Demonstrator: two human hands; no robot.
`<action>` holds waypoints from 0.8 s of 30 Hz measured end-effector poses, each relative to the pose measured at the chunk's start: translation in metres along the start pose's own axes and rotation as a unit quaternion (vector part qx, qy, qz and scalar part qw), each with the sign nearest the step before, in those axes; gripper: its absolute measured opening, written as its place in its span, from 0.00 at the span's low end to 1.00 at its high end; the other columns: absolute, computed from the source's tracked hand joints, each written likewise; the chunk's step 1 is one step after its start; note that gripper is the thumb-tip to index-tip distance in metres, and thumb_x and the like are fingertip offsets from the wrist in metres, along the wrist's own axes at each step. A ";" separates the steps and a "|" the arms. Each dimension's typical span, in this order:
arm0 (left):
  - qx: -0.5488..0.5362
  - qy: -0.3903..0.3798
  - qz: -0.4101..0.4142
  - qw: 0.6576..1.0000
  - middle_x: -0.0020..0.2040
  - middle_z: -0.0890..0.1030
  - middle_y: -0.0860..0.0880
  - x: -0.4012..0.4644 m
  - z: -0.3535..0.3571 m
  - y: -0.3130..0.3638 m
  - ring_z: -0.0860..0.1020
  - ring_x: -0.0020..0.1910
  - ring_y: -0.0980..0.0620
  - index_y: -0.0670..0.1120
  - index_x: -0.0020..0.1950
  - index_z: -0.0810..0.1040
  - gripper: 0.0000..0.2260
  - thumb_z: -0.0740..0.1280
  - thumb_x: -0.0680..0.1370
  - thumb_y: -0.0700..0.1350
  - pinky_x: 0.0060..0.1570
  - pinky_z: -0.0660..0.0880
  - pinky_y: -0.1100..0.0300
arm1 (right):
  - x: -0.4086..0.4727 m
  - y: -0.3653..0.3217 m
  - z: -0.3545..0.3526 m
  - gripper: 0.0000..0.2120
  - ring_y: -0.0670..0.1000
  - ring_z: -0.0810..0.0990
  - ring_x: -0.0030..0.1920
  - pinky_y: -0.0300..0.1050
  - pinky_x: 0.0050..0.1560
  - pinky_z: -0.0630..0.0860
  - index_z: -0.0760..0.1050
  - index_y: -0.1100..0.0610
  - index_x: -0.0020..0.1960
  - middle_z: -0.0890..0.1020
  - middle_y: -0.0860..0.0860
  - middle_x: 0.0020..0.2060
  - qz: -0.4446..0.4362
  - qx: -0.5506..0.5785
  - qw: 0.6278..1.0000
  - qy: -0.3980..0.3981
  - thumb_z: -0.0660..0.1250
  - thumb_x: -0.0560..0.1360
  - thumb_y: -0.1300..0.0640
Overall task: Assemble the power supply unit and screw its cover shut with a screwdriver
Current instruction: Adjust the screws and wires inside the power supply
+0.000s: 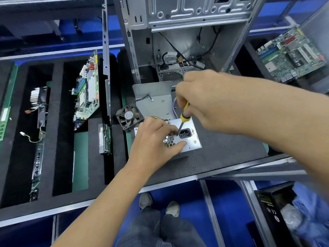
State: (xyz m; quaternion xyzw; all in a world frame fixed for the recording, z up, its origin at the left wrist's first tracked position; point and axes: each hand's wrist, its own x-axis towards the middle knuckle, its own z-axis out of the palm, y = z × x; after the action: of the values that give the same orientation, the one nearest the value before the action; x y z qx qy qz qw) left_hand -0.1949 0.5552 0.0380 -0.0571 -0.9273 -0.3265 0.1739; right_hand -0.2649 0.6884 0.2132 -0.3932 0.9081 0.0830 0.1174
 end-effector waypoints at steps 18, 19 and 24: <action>0.006 -0.001 -0.003 1.000 0.39 0.81 0.48 0.001 -0.001 0.001 0.76 0.42 0.41 0.42 0.45 0.85 0.14 0.81 0.67 0.49 0.48 0.73 0.44 | 0.004 -0.004 0.005 0.06 0.59 0.77 0.47 0.51 0.45 0.74 0.72 0.50 0.54 0.68 0.50 0.45 0.007 -0.028 0.999 0.028 0.59 0.81 0.50; 0.007 -0.002 -0.004 1.000 0.39 0.81 0.48 0.001 -0.001 0.001 0.76 0.42 0.41 0.42 0.46 0.85 0.14 0.81 0.67 0.49 0.49 0.73 0.45 | 0.005 -0.004 0.004 0.09 0.59 0.75 0.44 0.50 0.42 0.72 0.73 0.49 0.56 0.66 0.50 0.41 0.028 -0.069 0.997 0.028 0.58 0.82 0.46; 0.013 -0.002 -0.004 1.000 0.39 0.80 0.48 0.000 -0.001 0.002 0.76 0.43 0.41 0.42 0.46 0.85 0.14 0.81 0.67 0.49 0.48 0.74 0.44 | -0.004 0.004 0.000 0.08 0.55 0.75 0.44 0.52 0.46 0.74 0.68 0.50 0.54 0.67 0.49 0.53 -0.032 0.040 0.999 -0.005 0.65 0.79 0.49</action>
State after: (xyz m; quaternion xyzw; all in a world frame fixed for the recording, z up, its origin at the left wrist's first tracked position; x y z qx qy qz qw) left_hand -0.1946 0.5558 0.0399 -0.0517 -0.9321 -0.3148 0.1714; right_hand -0.2653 0.6941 0.2142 -0.4166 0.8971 0.0450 0.1399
